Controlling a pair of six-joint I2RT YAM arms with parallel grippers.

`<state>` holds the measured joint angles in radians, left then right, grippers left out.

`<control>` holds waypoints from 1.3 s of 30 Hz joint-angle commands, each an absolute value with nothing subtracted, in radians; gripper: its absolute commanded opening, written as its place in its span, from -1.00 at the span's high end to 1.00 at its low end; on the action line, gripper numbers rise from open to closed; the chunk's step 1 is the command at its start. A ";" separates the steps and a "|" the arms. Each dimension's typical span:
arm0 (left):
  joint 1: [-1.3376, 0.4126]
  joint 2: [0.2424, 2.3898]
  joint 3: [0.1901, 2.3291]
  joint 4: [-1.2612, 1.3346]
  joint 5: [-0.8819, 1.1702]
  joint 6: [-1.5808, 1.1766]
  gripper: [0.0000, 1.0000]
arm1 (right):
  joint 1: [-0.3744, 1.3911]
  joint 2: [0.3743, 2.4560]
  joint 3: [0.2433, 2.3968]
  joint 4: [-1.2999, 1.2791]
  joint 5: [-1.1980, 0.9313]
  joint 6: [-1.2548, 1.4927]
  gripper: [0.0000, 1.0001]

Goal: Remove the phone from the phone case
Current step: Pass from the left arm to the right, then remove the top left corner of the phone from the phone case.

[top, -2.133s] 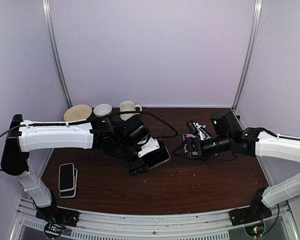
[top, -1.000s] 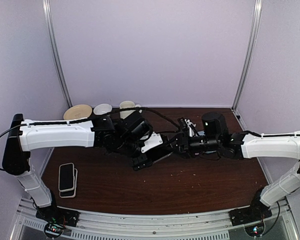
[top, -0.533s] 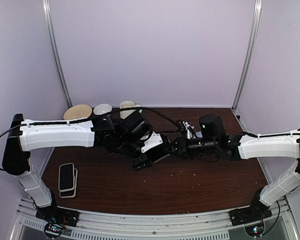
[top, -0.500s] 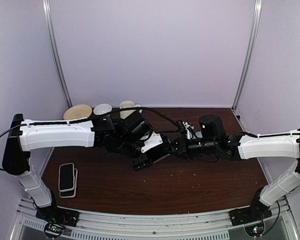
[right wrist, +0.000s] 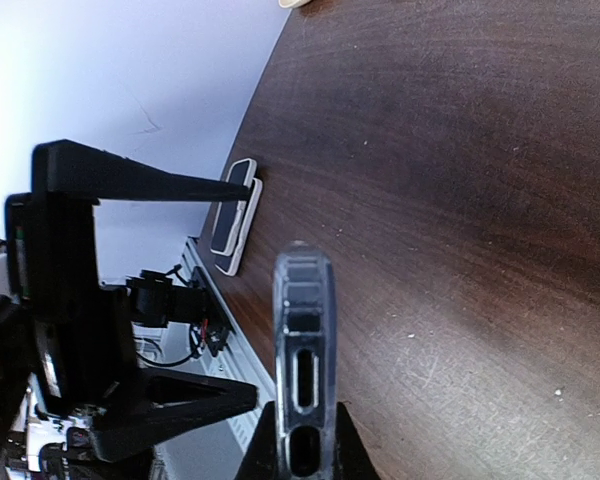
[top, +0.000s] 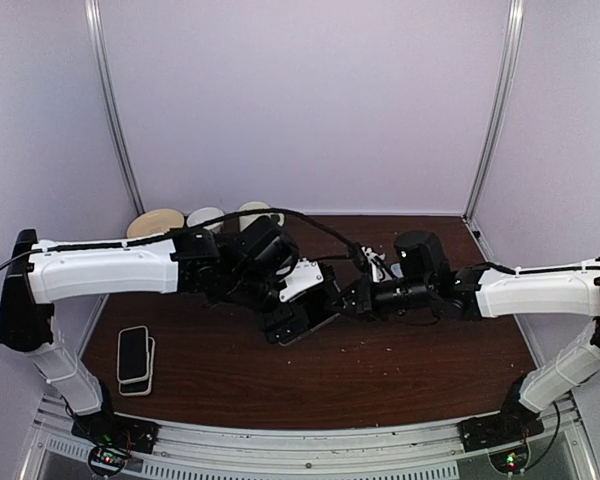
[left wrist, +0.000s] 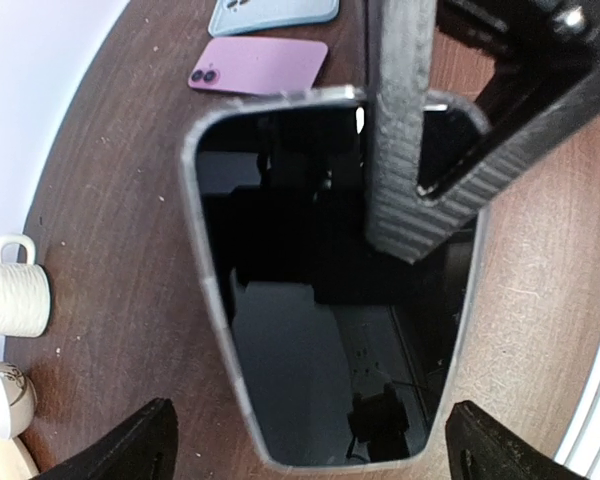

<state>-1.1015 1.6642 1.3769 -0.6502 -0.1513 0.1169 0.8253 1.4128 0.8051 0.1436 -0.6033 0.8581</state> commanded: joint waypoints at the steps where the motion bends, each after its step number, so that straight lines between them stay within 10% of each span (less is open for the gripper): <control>1: -1.097 1.563 1.344 -0.586 -0.118 0.173 -0.95 | 0.835 1.370 0.906 0.013 -0.576 0.684 1.00; 39: -0.876 1.050 0.853 -0.420 0.544 0.634 -0.87 | 0.876 1.108 0.776 0.156 -0.817 -0.410 1.00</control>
<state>-0.8822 1.1019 0.9131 -0.5285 0.4358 0.5106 0.8639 1.1465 0.7528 0.1307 -0.7006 -0.2245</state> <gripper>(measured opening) 0.937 0.066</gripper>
